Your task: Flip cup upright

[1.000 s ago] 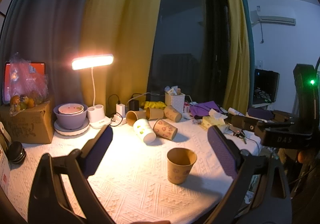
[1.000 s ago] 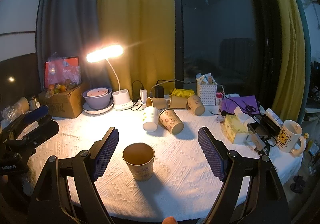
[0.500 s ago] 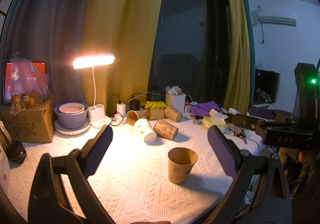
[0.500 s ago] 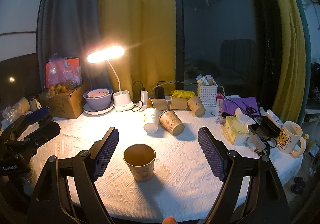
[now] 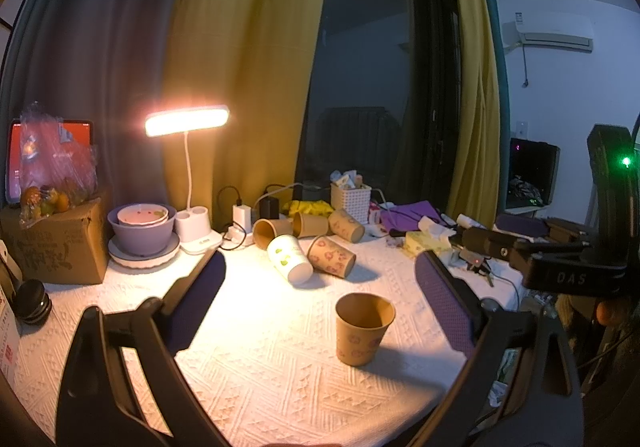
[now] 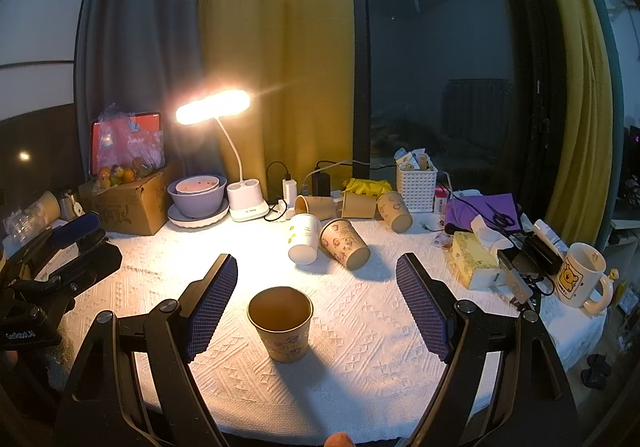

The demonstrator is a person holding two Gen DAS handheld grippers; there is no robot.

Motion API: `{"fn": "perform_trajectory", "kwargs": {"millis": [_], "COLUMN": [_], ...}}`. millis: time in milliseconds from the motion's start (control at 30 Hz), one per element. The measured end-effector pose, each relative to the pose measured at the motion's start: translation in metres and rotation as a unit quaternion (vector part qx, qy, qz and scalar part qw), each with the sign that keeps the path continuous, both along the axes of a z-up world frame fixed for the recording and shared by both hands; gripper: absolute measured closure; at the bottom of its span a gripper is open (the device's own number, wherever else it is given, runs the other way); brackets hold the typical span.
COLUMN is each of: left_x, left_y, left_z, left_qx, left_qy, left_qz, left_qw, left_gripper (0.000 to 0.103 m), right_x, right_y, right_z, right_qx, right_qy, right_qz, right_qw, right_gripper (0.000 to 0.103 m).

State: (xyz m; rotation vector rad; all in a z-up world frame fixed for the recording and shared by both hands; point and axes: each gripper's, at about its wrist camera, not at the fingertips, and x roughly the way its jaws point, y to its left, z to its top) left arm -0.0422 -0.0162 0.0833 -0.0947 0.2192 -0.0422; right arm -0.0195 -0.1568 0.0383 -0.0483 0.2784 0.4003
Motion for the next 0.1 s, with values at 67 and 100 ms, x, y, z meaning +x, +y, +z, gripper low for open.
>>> {"fn": "perform_trajectory", "kwargs": {"millis": [67,100], "left_x": [-0.0002,-0.0013], "left_y": [0.0002,0.0008], "left_z": [-0.0006,-0.0015], "left_qx": [-0.001,-0.002], "left_qy": [-0.004,-0.011], "left_qz": [0.003,0.005], "left_qw": [1.0000,0.9999], "left_gripper": [0.007,0.007], "right_x": [-0.0009,0.0004], "right_y": [0.0006,0.0006], "right_z": [-0.0001,0.0000], "right_qx": [-0.002,-0.004], "right_qy": [-0.002,-0.002], "right_qz": [0.000,0.000], "right_qw": [1.000,1.000], "right_gripper": [0.019,0.019]}}
